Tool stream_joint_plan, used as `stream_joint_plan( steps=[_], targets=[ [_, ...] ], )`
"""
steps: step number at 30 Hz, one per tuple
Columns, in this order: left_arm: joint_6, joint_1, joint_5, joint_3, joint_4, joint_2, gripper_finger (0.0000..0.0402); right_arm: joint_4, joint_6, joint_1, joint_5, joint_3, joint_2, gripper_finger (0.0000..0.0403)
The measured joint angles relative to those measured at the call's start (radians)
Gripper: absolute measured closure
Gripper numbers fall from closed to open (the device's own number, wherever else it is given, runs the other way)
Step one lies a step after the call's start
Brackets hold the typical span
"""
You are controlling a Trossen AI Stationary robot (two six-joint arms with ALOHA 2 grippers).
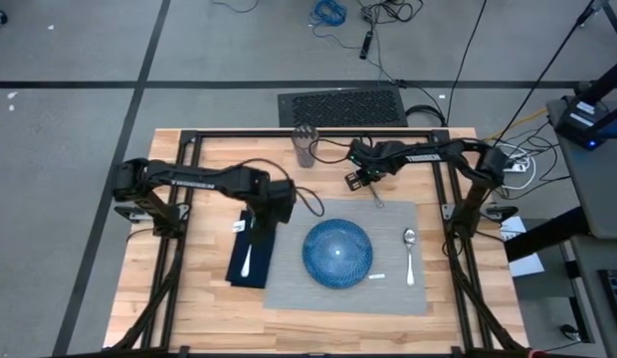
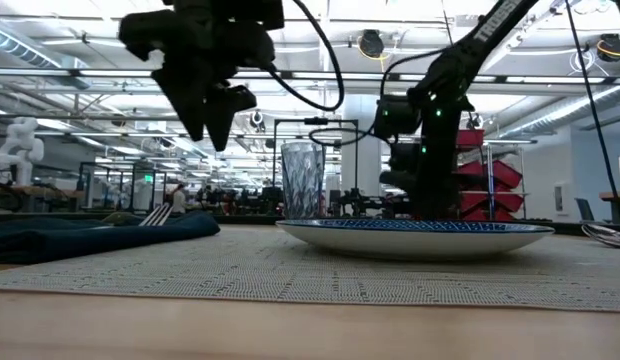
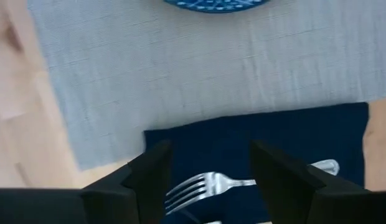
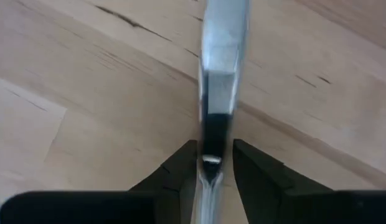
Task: Set table place
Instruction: Put the silver knife to the left of the silver spoon on the gray placemat
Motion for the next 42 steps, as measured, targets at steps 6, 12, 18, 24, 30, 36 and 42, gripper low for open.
stream_joint_plan(
  steps=[6,12,18,24,30,36,42],
  targets=[
    [-0.015,-0.077,0.001,-0.096,0.070,-0.054,0.0202,-0.008,-0.002,-0.021,-0.048,0.009,0.058,0.0318],
    [-0.033,-0.123,0.001,-0.160,0.095,-0.095,0.0202,-0.079,0.021,0.012,-0.057,0.008,0.032,0.0383],
    [-0.058,-0.150,0.001,-0.218,0.129,-0.117,0.0202,-0.197,0.087,0.079,-0.086,0.010,-0.001,0.0397],
    [-0.060,-0.164,-0.001,-0.261,0.142,-0.125,0.0202,-0.271,0.148,0.153,-0.077,0.009,-0.002,0.0403],
    [-0.059,-0.168,-0.002,-0.262,0.143,-0.125,0.0202,-0.300,0.211,0.218,-0.082,0.008,-0.007,0.0403],
    [-0.059,-0.168,-0.002,-0.262,0.142,-0.125,0.0202,-0.313,0.282,0.281,-0.083,0.008,-0.011,0.0402],
    [-0.059,-0.168,-0.002,-0.262,0.142,-0.124,0.0202,-0.363,0.383,0.363,-0.093,0.008,-0.011,0.0402]
  ],
)
